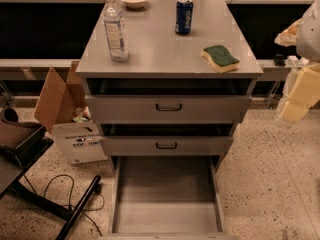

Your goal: Place blue plastic bottle into bottom drawer

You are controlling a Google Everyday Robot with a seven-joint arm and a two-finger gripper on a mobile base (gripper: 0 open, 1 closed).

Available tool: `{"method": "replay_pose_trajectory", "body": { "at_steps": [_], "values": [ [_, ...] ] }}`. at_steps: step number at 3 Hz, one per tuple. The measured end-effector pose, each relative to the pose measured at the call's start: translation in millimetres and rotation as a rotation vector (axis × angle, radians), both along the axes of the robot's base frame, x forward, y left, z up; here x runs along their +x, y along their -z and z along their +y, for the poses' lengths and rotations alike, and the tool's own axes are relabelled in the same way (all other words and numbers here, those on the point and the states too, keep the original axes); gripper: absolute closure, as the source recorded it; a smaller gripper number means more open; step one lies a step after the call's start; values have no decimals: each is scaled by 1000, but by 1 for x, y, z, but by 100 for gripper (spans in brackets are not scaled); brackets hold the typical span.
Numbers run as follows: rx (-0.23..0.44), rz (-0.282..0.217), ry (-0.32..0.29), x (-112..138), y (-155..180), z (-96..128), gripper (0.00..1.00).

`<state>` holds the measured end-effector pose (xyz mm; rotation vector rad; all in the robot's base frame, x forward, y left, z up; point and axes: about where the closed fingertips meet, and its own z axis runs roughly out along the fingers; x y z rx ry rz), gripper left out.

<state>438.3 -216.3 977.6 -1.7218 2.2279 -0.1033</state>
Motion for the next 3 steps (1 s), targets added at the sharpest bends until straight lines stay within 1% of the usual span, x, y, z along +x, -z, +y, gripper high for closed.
{"method": "replay_pose_trajectory", "body": {
  "at_steps": [1,2,3],
  "values": [
    [9,-14,2,-1,-2,0,0],
    [123,-40,-23,13,19,5,0],
    [345,-156,-88,66,26,30,0]
  ]
}}
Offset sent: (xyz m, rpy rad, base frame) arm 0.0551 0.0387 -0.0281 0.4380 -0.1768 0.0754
